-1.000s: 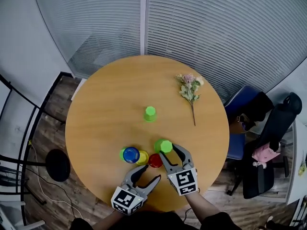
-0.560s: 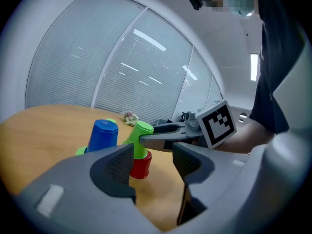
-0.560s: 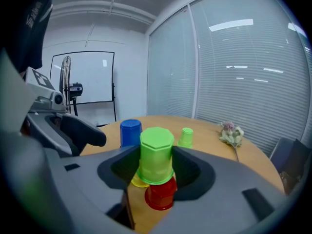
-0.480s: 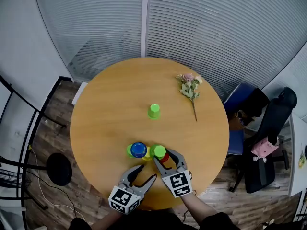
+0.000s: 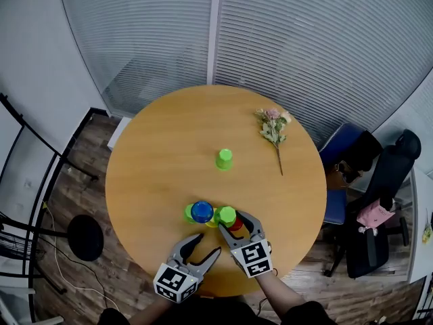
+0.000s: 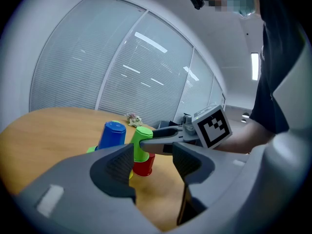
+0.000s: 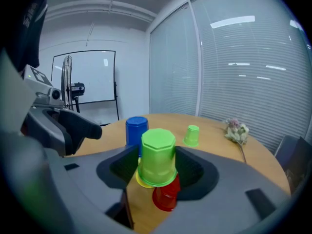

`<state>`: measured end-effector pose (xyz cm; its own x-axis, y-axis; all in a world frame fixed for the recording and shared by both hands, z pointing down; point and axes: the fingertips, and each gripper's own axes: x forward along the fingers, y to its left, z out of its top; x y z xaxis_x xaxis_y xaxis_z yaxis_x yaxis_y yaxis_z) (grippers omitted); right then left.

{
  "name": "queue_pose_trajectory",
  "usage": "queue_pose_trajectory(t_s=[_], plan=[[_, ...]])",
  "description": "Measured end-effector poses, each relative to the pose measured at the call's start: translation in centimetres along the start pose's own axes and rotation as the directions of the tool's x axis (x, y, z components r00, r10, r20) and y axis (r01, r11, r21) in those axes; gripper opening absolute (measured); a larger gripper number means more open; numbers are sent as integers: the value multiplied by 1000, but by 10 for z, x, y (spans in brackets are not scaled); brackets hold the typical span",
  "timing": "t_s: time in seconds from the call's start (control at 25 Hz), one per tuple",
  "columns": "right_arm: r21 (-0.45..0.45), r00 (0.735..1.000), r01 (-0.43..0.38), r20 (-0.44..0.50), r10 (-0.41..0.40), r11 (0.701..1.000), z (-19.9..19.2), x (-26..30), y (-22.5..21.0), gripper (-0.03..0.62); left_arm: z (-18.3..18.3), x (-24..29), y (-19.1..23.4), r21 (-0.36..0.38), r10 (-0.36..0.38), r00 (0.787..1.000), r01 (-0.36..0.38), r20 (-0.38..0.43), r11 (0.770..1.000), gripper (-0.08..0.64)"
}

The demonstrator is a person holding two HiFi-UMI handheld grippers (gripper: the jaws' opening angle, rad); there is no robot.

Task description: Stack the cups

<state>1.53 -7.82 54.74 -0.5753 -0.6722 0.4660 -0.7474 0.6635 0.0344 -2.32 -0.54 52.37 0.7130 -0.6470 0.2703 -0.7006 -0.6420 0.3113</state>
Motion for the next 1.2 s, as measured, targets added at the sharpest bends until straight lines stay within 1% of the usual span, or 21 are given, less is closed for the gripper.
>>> queue_pose_trajectory(t_s=[0.08, 0.2, 0.4, 0.52, 0.64, 0.84, 1.04, 1.12, 1.2], plan=[[7, 999, -20, 28, 20, 1000, 9, -3, 4, 230, 4, -3, 2, 1, 5, 1000, -5, 8, 1000, 253], [12, 996, -34, 80, 33, 999, 26, -13, 4, 238, 16, -3, 5, 14, 5, 1000, -6, 29, 1000, 253], [47, 992, -32, 121, 26, 998, 56, -23, -10, 238, 53, 2, 17, 57, 13, 996, -18, 85, 998, 253], [53, 989, -23, 144, 15, 998, 73, -22, -23, 238, 78, 8, 31, 106, 12, 994, -24, 111, 994, 253], [46, 988, -5, 157, -2, 999, 84, -17, -39, 238, 101, 21, 49, 160, 3, 993, -22, 116, 987, 253], [65, 988, 15, 153, -25, 998, 90, 0, -68, 238, 126, 56, 84, 219, -16, 997, -2, 81, 976, 253], [98, 987, 32, 151, -47, 995, 87, 14, -94, 238, 132, 101, 112, 209, -69, 997, 59, 42, 976, 253], [117, 990, 33, 136, -49, 993, 82, 22, -102, 238, 125, 123, 127, 216, -79, 997, 78, -4, 973, 254], [140, 991, 32, 121, -49, 990, 76, 28, -108, 236, 116, 147, 142, 226, -86, 994, 100, -68, 969, 255]])
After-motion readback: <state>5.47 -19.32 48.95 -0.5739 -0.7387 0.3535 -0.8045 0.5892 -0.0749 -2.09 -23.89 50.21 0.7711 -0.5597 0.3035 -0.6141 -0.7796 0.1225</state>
